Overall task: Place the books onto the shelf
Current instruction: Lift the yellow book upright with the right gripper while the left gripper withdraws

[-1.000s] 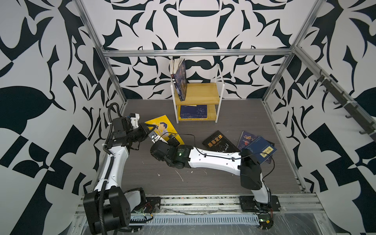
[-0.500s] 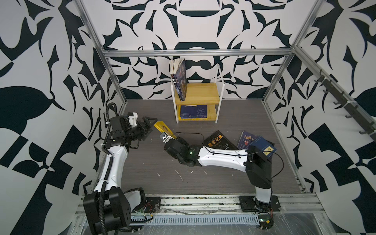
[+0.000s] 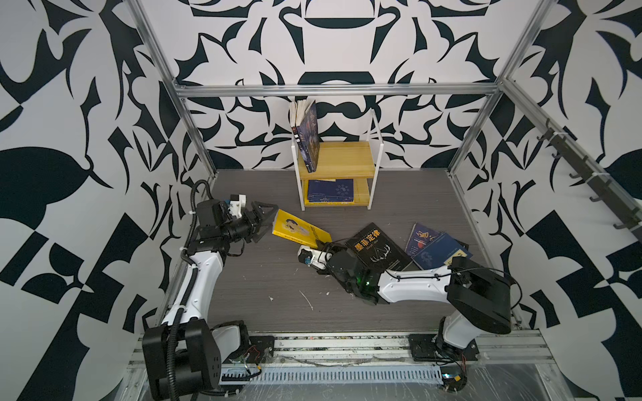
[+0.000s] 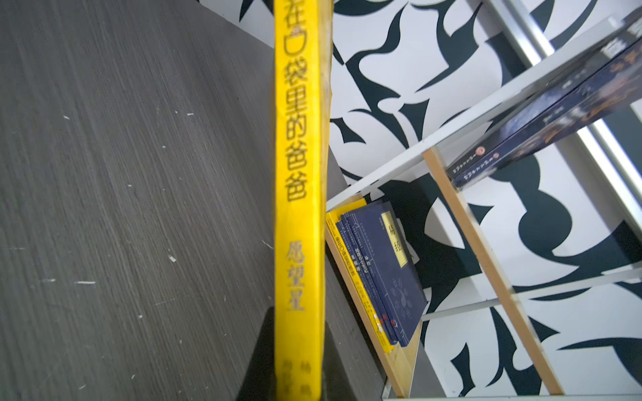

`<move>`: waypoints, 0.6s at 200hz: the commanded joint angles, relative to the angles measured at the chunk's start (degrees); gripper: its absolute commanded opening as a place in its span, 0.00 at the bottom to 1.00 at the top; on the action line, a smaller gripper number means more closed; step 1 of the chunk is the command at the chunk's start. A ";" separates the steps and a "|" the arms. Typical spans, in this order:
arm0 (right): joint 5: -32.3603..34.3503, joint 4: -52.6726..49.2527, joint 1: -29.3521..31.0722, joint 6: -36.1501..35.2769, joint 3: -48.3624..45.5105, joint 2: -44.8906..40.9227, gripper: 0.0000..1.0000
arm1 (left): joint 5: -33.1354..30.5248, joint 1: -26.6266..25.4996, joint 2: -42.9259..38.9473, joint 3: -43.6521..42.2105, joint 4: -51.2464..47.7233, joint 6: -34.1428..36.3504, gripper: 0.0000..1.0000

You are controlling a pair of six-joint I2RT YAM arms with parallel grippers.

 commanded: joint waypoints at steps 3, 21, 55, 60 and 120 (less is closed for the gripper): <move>0.42 24.87 0.11 -10.69 -1.10 -0.28 0.00 | 0.19 -0.81 -0.16 -1.13 0.39 0.95 0.93; 1.52 29.78 0.18 -14.95 -1.55 0.96 0.00 | -0.63 -0.81 0.03 -0.44 -1.97 1.95 0.92; 4.10 34.00 -0.55 -20.50 -0.52 3.44 0.00 | -0.93 -1.00 0.05 0.11 -2.99 2.82 0.90; 4.99 34.67 -0.72 -21.33 -0.29 3.91 0.00 | -1.09 -1.00 0.19 0.77 -3.82 3.27 0.90; 6.18 33.01 -4.10 -19.47 -1.39 3.60 0.00 | -3.73 1.79 0.14 7.79 -13.51 9.09 0.96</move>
